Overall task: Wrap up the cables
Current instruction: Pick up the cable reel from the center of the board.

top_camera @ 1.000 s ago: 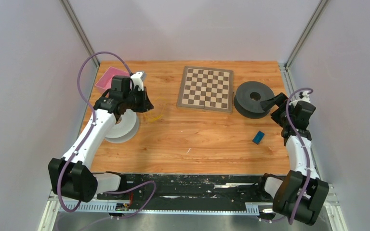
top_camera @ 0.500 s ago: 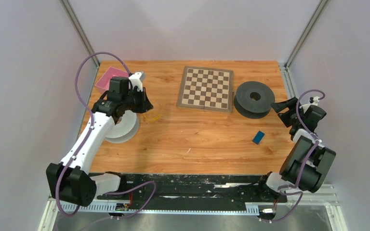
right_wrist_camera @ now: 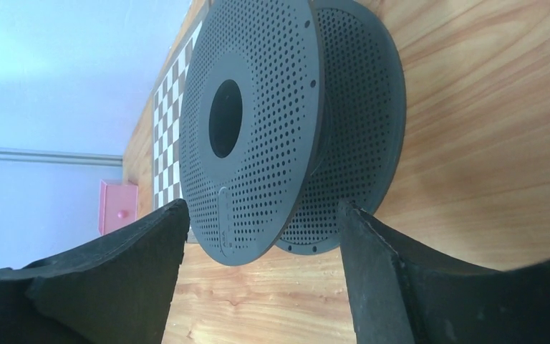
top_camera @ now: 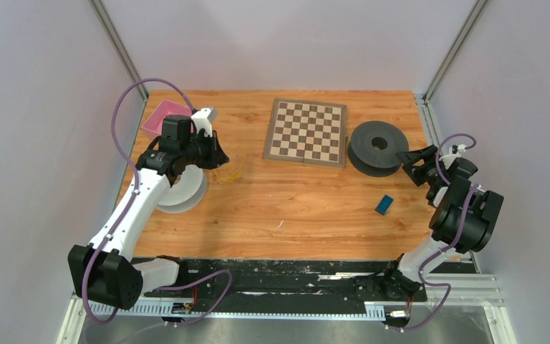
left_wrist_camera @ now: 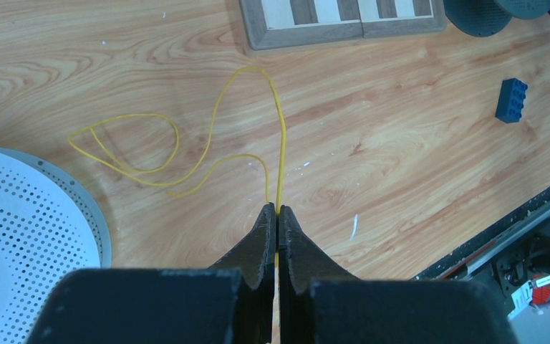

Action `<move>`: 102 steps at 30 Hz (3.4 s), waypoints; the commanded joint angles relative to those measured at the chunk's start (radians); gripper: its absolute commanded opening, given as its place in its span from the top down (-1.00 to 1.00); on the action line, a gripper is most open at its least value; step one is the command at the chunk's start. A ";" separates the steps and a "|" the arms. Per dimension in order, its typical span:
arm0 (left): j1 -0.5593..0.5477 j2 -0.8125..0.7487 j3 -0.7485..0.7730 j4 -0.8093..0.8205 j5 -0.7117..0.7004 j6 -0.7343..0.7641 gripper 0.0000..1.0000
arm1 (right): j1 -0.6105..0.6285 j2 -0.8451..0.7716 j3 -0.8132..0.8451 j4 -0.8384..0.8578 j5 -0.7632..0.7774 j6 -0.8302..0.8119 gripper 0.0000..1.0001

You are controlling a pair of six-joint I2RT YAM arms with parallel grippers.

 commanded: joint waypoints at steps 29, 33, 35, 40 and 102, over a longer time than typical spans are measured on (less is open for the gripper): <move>-0.002 -0.052 -0.007 0.046 0.010 0.005 1.00 | -0.026 0.454 0.152 0.744 -0.225 0.481 0.04; -0.002 -0.045 -0.008 0.051 0.014 0.002 1.00 | -0.019 0.491 0.167 0.718 -0.235 0.469 0.07; -0.002 -0.042 -0.009 0.052 0.014 0.000 1.00 | -0.015 0.516 0.163 0.777 -0.236 0.504 0.10; -0.002 -0.039 -0.009 0.051 0.010 0.002 1.00 | -0.010 0.561 0.182 0.935 -0.247 0.646 0.35; -0.002 -0.062 -0.032 0.071 0.004 -0.016 1.00 | 1.503 0.267 1.219 -1.866 1.423 0.770 1.00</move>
